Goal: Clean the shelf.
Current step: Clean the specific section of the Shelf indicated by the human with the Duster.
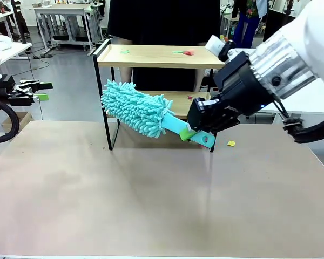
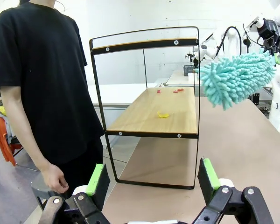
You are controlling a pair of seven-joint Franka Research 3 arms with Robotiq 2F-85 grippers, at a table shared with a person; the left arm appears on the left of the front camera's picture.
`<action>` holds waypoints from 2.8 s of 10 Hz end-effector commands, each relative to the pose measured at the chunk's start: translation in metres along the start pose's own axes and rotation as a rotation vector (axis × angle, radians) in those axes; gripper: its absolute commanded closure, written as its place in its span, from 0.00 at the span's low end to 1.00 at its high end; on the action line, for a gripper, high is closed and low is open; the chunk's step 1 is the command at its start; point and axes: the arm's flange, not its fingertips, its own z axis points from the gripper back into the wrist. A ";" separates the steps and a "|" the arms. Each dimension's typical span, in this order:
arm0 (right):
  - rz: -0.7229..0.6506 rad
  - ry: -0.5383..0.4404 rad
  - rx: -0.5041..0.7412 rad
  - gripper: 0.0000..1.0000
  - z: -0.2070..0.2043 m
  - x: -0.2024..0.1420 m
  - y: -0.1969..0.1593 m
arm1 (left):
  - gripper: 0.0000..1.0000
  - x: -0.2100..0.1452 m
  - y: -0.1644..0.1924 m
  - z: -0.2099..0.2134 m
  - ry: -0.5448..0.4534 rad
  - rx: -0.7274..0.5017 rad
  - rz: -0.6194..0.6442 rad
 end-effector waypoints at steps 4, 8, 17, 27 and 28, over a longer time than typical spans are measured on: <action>-0.152 -0.122 -0.046 0.87 -0.035 0.059 0.041 | 0.00 0.002 -0.002 0.000 0.007 -0.005 -0.012; -0.265 -0.156 -0.113 0.87 -0.069 0.099 0.068 | 0.00 0.002 -0.002 0.000 0.007 -0.005 -0.012; -0.377 -0.290 -0.290 0.87 -0.143 0.162 0.097 | 0.00 0.002 -0.002 0.000 0.007 -0.005 -0.012; -0.396 -0.255 -0.377 0.87 -0.215 0.181 0.091 | 0.00 0.002 -0.002 0.000 0.007 -0.005 -0.012; -0.405 -0.257 -0.380 0.87 -0.214 0.182 0.088 | 0.00 0.002 -0.002 0.000 0.007 -0.005 -0.012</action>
